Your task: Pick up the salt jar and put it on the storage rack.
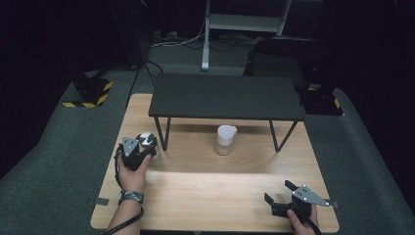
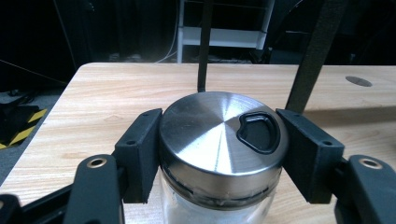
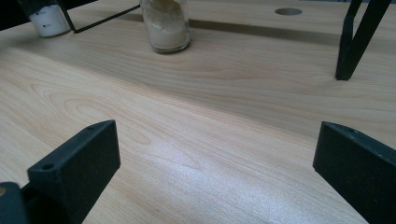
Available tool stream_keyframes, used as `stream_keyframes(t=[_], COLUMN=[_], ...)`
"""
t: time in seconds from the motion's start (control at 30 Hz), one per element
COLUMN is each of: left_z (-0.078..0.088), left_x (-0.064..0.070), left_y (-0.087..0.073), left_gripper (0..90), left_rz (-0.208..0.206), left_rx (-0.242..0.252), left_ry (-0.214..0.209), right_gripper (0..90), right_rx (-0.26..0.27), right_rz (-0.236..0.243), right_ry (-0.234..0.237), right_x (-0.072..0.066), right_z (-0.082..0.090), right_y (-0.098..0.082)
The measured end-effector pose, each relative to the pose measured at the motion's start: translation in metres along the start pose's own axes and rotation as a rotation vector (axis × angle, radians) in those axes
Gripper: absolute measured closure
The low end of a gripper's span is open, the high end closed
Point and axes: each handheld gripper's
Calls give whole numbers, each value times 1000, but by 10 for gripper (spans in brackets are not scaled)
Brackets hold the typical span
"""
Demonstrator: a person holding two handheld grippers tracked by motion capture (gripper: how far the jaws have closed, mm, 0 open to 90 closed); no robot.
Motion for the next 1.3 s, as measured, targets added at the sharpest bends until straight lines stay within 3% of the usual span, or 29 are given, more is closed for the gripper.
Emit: stream_keyframes(t=[0.43,0.73,0.93,1.07,1.3], left_z=[14,27,35,42,50], left_x=[0,3,10,19,27], left_y=[0,12,22,31,42], left_gripper=[351,351,351,351,351], left_rz=[14,1,-15,-50,-45], left_rx=[-1,-4,-6,11,19], left_ry=[-17,-40,-62,-81,-103], right_gripper=[6,6,6,6,6], right_rx=[0,-3,1,-4,1], right_rz=[-6,0,4,4,0], right_ry=[3,7,4,10,14], right_x=[1,1,0,2,5], right_z=[0,0,0,0,1], right_y=[0,1,0,1,0])
Point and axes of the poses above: each handheld gripper's, and its own axes: z roughly backward along the jaws, y roughly out of its top, x roughly to its right, and after that the axes turned 11 degrees about -z, right-handed
